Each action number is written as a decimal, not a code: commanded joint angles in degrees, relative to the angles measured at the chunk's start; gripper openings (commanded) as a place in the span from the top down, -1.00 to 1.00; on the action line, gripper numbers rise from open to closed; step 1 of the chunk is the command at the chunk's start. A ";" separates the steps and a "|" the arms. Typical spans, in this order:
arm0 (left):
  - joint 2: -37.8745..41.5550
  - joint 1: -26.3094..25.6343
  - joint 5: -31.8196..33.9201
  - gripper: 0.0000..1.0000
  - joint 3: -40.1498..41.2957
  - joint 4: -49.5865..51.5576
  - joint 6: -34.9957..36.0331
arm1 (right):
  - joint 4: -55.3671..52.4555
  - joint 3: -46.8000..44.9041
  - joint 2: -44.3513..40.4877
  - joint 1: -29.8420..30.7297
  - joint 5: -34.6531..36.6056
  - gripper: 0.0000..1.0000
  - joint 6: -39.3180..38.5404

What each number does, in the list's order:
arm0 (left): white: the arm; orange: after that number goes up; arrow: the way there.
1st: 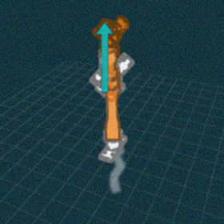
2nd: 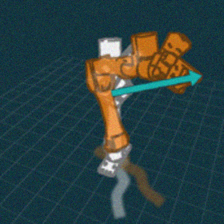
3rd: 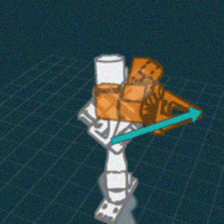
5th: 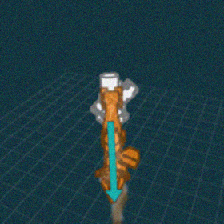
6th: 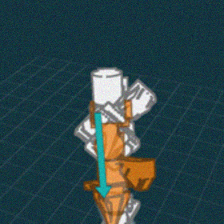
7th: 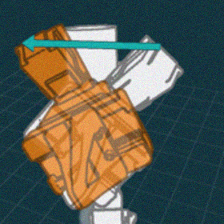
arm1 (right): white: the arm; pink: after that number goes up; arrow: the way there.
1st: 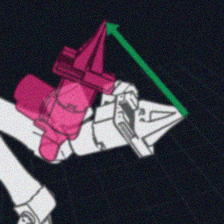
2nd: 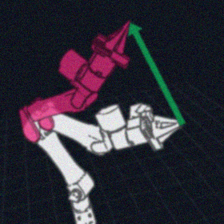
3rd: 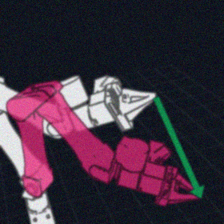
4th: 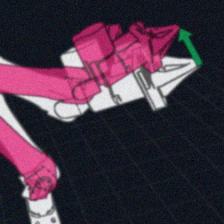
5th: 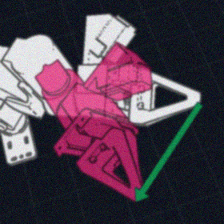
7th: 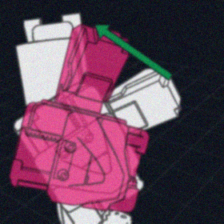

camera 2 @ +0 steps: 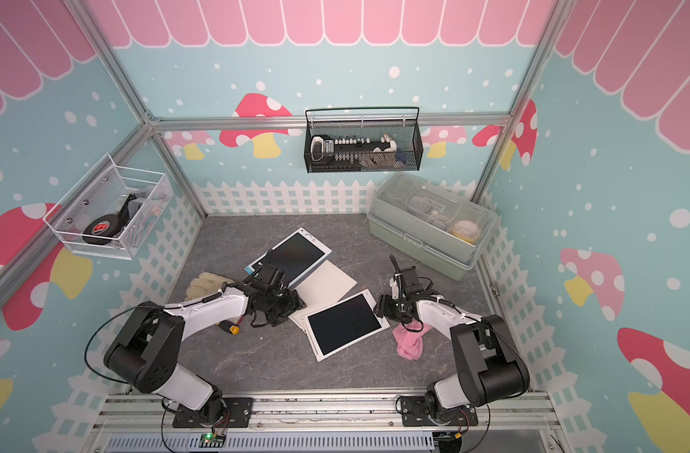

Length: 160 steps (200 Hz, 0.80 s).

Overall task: Wipe the drawing tablet
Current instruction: Move the drawing tablet to the center of the board.

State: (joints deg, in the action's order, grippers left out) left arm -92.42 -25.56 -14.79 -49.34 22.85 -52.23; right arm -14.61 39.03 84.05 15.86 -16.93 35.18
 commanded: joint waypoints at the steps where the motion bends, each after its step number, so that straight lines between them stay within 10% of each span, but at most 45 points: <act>1: -3.06 0.07 -0.62 -0.52 -3.85 -1.22 3.02 | 0.15 -0.33 2.72 0.40 0.42 -0.32 -0.29; 160: -28.76 -4.75 -2.72 -0.54 -38.21 2.92 10.68 | -1.82 -2.91 0.04 0.40 2.04 -0.32 0.94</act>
State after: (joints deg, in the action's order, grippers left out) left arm -120.86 -29.93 -16.75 -85.76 24.58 -45.34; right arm -12.21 37.82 83.53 15.86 -16.67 35.18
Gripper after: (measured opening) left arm 0.765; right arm 0.660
